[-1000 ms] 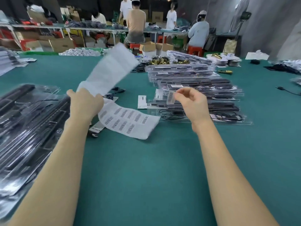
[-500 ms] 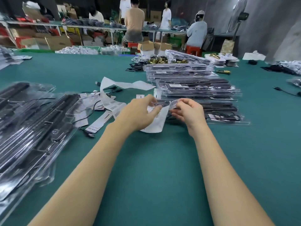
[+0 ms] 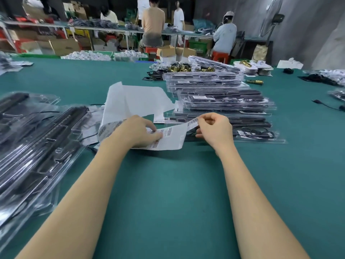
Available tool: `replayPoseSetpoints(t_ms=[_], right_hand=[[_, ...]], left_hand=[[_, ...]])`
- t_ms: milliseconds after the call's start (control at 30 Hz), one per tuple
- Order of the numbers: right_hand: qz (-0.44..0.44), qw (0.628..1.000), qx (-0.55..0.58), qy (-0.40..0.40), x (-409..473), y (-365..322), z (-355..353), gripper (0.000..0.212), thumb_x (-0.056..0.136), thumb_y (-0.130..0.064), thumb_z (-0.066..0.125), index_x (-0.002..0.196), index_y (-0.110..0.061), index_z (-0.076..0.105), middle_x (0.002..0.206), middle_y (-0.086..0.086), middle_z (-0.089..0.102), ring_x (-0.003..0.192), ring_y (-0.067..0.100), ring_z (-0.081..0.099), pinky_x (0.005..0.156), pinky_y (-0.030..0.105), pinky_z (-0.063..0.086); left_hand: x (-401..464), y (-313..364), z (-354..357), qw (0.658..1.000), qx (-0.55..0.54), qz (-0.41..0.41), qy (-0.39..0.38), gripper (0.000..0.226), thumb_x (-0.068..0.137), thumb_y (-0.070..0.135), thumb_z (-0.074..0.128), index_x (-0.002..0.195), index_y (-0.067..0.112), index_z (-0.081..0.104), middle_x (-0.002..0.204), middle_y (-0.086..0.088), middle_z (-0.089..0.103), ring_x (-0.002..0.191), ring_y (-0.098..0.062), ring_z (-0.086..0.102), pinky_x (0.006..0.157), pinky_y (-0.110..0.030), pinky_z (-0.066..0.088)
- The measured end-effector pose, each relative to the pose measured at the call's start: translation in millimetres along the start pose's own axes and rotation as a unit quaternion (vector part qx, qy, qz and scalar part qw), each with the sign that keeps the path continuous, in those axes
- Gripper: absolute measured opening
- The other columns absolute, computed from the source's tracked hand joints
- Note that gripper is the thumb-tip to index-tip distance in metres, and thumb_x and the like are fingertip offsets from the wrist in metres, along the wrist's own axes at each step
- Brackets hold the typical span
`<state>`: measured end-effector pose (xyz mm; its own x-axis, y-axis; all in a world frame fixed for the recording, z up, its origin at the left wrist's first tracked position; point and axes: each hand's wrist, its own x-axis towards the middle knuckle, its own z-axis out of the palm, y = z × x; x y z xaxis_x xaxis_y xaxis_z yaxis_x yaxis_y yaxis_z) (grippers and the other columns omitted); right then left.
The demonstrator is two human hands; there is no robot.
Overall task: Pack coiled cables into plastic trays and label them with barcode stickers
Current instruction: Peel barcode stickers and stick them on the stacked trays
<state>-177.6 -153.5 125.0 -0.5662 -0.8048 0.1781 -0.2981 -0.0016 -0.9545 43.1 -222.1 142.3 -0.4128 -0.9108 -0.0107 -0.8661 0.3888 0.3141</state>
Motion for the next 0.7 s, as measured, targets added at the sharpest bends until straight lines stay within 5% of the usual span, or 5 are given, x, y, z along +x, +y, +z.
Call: replayPoseSetpoints(t_ms=[167, 267, 467, 700], right_hand=[[0.025, 0.992, 0.099, -0.075, -2.8, -4.7, 2.8, 0.001, 0.089, -0.009, 0.07, 0.088, -0.01, 0.07, 0.081, 0.007, 0.074, 0.068, 0.016, 0.073, 0.064, 0.032, 0.06], [0.009, 0.986, 0.122, -0.111, -7.0, -6.8, 3.8, 0.008, 0.086, -0.006, 0.075, 0.087, -0.008, 0.067, 0.073, 0.001, 0.071, 0.067, 0.012, 0.07, 0.063, 0.03, 0.06], [0.029, 0.982, 0.14, -0.121, -8.0, -7.9, -3.6, 0.009, 0.086, 0.001, 0.075, 0.087, -0.003, 0.066, 0.074, 0.004, 0.07, 0.066, 0.015, 0.071, 0.062, 0.027, 0.059], [0.096, 0.966, 0.198, -0.135, -7.7, -9.1, -7.1, 0.008, 0.085, 0.005, 0.073, 0.088, 0.001, 0.066, 0.078, 0.008, 0.07, 0.066, 0.017, 0.072, 0.063, 0.024, 0.059]], left_hand=[[-1.8, 19.9, 3.7, 0.983, -0.134, 0.058, 0.116, 0.034, 0.091, 0.058, 0.057, 0.091, 0.026, 0.069, 0.105, 0.004, 0.063, 0.106, -0.017, 0.058, 0.087, -0.033, 0.044], [-7.6, 42.8, 4.6, 0.963, -0.259, 0.053, 0.058, 0.051, 0.076, 0.078, 0.061, 0.084, 0.027, 0.065, 0.093, 0.015, 0.068, 0.091, -0.004, 0.063, 0.076, -0.028, 0.049], [-9.1, 36.0, 6.2, 0.975, -0.211, 0.068, 0.031, 0.023, 0.089, 0.047, 0.066, 0.081, 0.026, 0.065, 0.098, 0.006, 0.069, 0.101, -0.017, 0.062, 0.08, -0.03, 0.046], [-9.8, 37.3, 6.7, 0.981, -0.165, 0.095, 0.036, 0.021, 0.093, 0.037, 0.06, 0.083, 0.019, 0.059, 0.09, -0.004, 0.066, 0.083, -0.026, 0.058, 0.067, -0.029, 0.042]])
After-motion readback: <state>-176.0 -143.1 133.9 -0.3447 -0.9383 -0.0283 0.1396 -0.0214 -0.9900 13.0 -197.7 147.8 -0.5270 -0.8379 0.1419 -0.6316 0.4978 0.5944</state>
